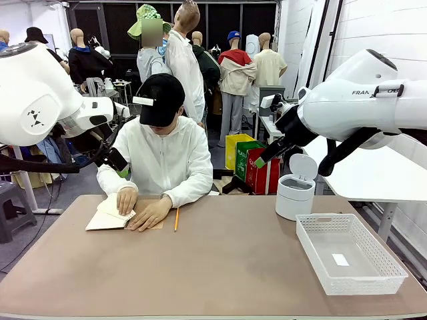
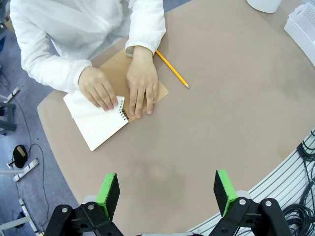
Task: Sort the paper based on its condition.
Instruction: If a person hands you a paper, place it in the Organizing basket , and if it's crumpled, put it in the Trash can.
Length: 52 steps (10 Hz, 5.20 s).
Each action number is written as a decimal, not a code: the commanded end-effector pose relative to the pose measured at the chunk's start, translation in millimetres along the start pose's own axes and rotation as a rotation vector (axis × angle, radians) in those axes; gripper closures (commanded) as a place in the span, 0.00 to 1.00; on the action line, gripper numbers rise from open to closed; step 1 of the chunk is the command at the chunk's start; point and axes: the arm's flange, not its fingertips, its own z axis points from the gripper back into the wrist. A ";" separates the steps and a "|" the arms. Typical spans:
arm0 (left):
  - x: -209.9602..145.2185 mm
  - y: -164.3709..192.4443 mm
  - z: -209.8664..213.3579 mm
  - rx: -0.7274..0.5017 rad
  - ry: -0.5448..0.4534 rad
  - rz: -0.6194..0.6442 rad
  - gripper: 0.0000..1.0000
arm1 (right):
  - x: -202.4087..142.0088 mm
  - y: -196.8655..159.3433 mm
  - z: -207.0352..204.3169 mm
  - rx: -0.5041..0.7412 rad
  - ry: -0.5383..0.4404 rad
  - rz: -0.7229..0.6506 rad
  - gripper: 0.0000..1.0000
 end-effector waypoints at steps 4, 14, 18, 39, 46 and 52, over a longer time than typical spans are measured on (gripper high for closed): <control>-0.1 0.8 1.0 0.001 -0.003 -0.004 0.00 | 0.0 0.3 -0.7 0.007 -0.001 -0.001 0.00; -0.1 0.8 1.0 0.001 -0.003 -0.004 0.00 | 0.0 0.3 -0.7 0.007 -0.001 -0.001 0.00; -0.1 0.8 1.0 0.001 -0.003 -0.004 0.00 | 0.0 0.3 -0.7 0.007 -0.001 -0.001 0.00; -0.1 0.8 1.0 0.001 -0.003 -0.004 0.00 | 0.0 0.3 -0.7 0.007 -0.001 -0.001 0.00; -0.1 0.8 1.0 0.001 -0.003 -0.004 0.00 | 0.0 0.3 -0.7 0.007 -0.001 -0.001 0.00; -0.1 0.8 1.0 0.001 -0.003 -0.004 0.00 | 0.0 0.3 -0.7 0.007 -0.001 -0.001 0.00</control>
